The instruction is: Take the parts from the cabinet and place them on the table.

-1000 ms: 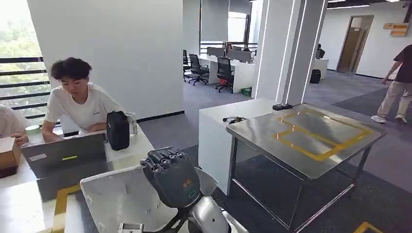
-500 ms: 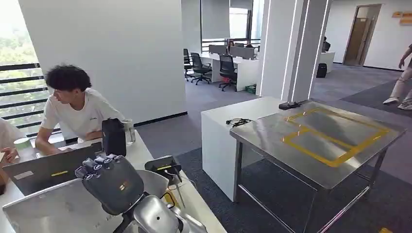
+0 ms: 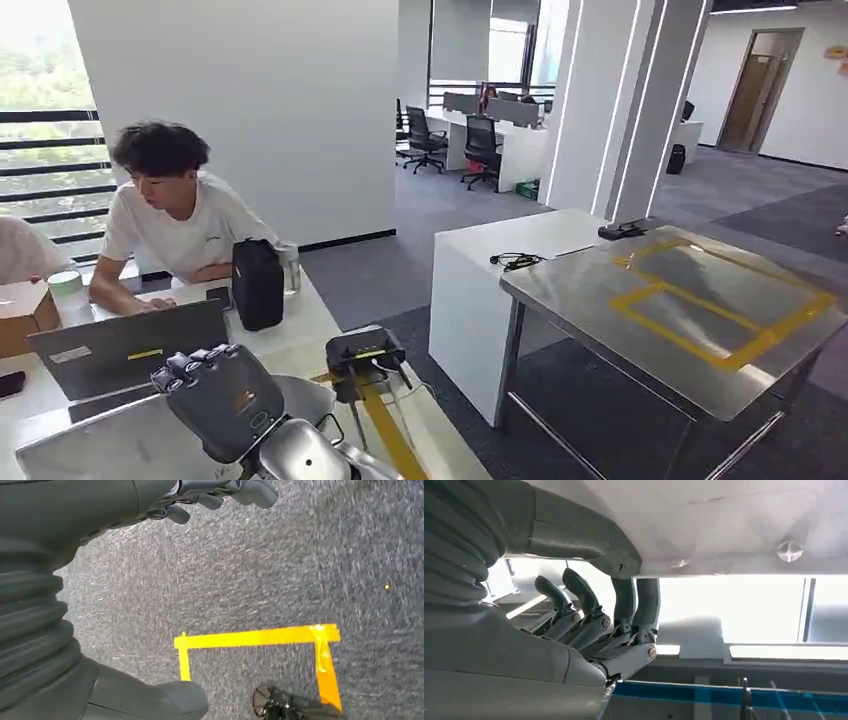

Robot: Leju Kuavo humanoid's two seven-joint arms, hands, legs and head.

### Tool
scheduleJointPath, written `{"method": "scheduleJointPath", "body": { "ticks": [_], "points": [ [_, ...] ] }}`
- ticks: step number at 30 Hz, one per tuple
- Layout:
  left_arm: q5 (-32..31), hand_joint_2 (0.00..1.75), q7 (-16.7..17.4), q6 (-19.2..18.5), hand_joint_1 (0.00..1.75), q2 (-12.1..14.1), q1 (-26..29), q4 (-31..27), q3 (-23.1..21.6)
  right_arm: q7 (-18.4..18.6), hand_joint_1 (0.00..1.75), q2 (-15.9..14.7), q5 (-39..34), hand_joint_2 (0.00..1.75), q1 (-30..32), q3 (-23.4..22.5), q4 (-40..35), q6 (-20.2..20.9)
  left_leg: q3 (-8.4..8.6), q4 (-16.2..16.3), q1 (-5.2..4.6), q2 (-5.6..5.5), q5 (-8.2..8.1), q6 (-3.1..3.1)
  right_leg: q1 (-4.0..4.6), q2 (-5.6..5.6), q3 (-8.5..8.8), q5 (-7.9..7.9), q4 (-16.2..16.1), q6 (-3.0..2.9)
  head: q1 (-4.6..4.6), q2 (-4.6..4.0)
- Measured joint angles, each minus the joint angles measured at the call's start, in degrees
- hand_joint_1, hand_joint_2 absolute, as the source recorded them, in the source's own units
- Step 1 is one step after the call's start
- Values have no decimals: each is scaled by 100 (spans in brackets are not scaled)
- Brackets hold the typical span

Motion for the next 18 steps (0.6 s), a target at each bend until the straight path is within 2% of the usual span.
{"method": "scheduleJointPath", "body": {
  "ticks": [2,3,5,8,9,13,18],
  "points": [
    [-26,175,-22,22,0,-2,0,2,-20,22,157,0,15,175,52,20,81,112,10,0,-9,-1,-14,18,1,-5,53,-62,-75,-81,5,0],
    [-51,175,-46,37,0,-2,0,2,-28,37,157,-7,15,175,85,35,119,145,17,0,-11,0,-20,26,-1,-5,60,-57,-81,-71,2,0],
    [-92,175,-123,72,0,-2,-1,2,-39,42,157,-15,-6,175,150,66,188,274,25,1,-16,5,-24,36,-6,-5,64,-52,-87,-23,0,0],
    [-164,175,-347,241,0,-2,-2,2,-116,39,157,-44,0,175,241,142,297,468,28,5,-26,10,-17,46,-27,-4,68,-47,-95,159,-4,0],
    [-175,175,-424,269,0,-2,-5,0,-142,35,157,-59,-6,175,291,172,334,492,30,5,-27,10,-13,51,-30,-5,68,-45,-95,195,-4,0],
    [-179,175,-717,416,0,0,-6,0,-181,48,157,-103,-94,175,493,192,431,518,54,2,-23,14,-3,44,-25,-4,84,-37,-93,207,-11,0],
    [-221,175,-888,488,0,-2,-47,0,-265,48,157,-151,-162,175,714,212,510,512,73,-7,-18,15,4,32,-14,-4,97,-37,-85,207,-17,0]
  ]
}}
